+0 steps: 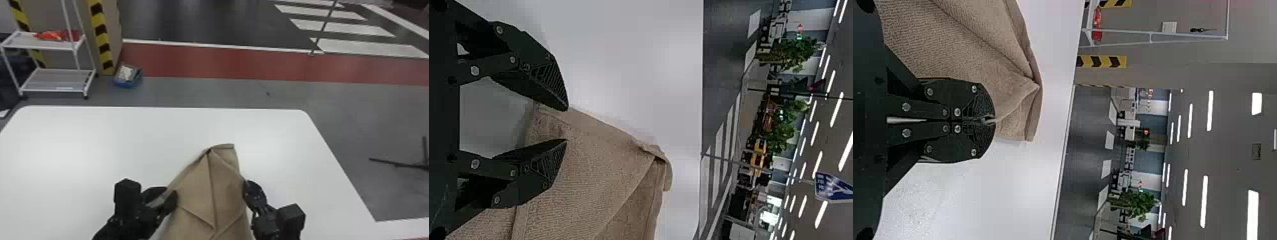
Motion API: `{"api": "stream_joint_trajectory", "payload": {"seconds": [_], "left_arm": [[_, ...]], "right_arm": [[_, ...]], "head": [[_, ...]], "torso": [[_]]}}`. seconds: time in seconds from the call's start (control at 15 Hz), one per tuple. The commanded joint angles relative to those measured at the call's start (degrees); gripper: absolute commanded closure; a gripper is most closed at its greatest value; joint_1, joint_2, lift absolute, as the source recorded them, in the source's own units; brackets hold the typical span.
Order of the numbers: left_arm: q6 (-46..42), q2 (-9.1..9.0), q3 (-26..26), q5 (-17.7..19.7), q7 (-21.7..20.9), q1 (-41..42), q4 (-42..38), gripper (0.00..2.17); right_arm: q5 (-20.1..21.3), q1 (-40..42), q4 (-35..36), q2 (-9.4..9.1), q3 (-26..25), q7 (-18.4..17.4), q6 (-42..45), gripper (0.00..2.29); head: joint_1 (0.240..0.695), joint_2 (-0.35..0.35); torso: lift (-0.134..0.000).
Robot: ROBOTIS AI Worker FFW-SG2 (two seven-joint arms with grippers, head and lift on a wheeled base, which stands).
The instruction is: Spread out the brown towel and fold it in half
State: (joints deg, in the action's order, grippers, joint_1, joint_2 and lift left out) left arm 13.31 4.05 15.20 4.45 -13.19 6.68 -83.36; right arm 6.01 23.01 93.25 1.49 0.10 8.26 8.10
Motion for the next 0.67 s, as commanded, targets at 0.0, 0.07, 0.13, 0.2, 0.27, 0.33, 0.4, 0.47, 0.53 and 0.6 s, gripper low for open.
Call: {"api": "stream_joint_trajectory", "payload": {"seconds": [0.0,0.07,0.13,0.2,0.27,0.33,0.4,0.47,0.53,0.6], "left_arm": [[0.01,0.08,0.18,-1.99,0.00,0.00,0.04,0.70],[0.01,0.08,0.18,-2.60,-0.08,0.00,0.04,0.87],[0.01,-0.01,0.36,-3.13,0.36,0.00,0.04,1.28],[0.01,-0.01,0.45,-3.48,0.44,-0.09,0.04,1.38],[0.01,-0.01,0.45,-3.48,0.44,-0.09,0.04,1.38],[-0.17,0.08,0.36,-3.39,0.71,0.09,-0.31,1.38],[-0.34,0.17,0.01,-3.31,0.71,0.71,-1.19,1.38],[-0.69,0.17,-0.26,-3.22,0.80,1.58,-2.60,1.38],[-0.87,0.17,-0.61,-3.04,0.88,2.73,-5.32,1.38],[-0.87,0.34,-1.05,-2.87,1.15,4.05,-8.40,1.38]], "right_arm": [[-0.12,-0.16,0.00,0.00,0.17,0.00,0.02,1.32],[-0.12,-0.25,0.00,0.00,0.17,0.00,0.02,1.32],[-0.12,-0.34,0.00,0.00,0.17,0.09,0.02,1.32],[-0.21,-0.34,0.09,0.00,0.17,0.09,0.02,1.32],[-0.39,-0.34,0.18,0.00,0.17,0.27,0.02,1.32],[-0.56,-0.34,0.18,0.00,0.08,0.79,0.02,1.32],[-0.56,-0.43,0.27,0.00,0.08,0.79,0.02,1.32],[-0.56,-0.43,0.35,0.00,0.08,0.79,0.02,1.32],[-0.56,-0.43,0.71,0.00,0.08,0.79,0.02,1.32],[-0.56,-0.34,1.23,0.00,0.08,0.79,-0.15,1.32]], "head": [[0.695,-0.169],[0.695,-0.169],[0.695,-0.166],[0.695,-0.166],[0.695,-0.164],[0.695,-0.164],[0.695,-0.163],[0.695,-0.161],[0.695,-0.158],[0.695,-0.156]], "torso": [[-0.057],[-0.057],[-0.057],[-0.057],[-0.057],[-0.057],[-0.057],[-0.057],[-0.057],[-0.057]]}}
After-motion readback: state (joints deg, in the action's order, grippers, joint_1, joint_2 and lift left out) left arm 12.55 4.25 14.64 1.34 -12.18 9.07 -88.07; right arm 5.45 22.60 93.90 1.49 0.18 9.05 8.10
